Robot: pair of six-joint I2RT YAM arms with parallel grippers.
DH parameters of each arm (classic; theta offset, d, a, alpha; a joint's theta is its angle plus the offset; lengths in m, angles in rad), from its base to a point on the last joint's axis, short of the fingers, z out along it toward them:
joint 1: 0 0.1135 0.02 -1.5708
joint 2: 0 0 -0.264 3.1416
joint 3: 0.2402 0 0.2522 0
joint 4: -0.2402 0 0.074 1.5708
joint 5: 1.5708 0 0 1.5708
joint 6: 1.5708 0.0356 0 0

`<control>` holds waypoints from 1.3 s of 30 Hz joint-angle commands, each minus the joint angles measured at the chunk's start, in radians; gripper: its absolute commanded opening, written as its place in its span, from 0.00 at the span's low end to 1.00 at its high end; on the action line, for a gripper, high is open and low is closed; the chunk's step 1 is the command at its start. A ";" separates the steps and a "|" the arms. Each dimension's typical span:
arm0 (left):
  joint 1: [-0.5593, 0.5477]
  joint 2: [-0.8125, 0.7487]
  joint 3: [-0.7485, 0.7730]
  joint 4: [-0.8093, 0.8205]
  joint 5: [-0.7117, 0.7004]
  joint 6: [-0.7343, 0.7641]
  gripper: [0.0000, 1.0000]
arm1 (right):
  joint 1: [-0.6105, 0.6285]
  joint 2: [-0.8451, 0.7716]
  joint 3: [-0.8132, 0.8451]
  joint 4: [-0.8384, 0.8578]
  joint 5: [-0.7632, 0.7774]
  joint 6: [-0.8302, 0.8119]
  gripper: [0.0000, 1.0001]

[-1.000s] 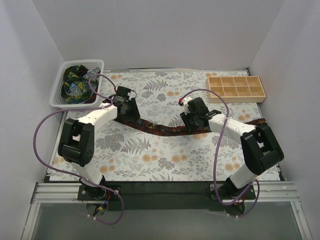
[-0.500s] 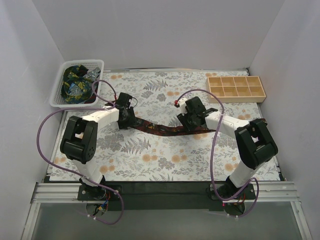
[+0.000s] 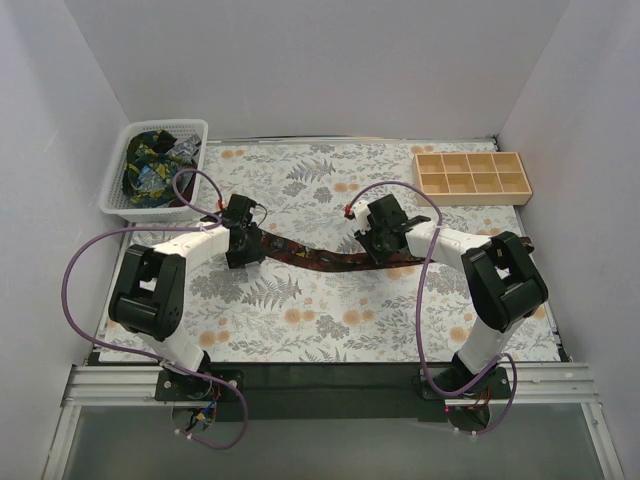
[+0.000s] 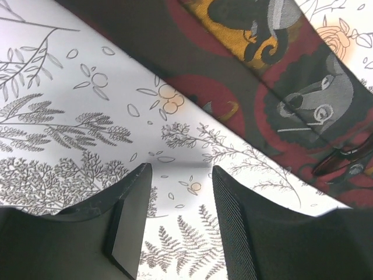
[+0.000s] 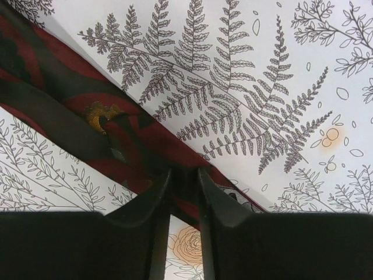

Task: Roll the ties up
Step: Flatten the tie

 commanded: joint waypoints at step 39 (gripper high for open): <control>0.013 0.060 0.068 -0.025 -0.107 -0.054 0.41 | 0.290 0.069 0.299 -0.116 0.303 0.521 0.01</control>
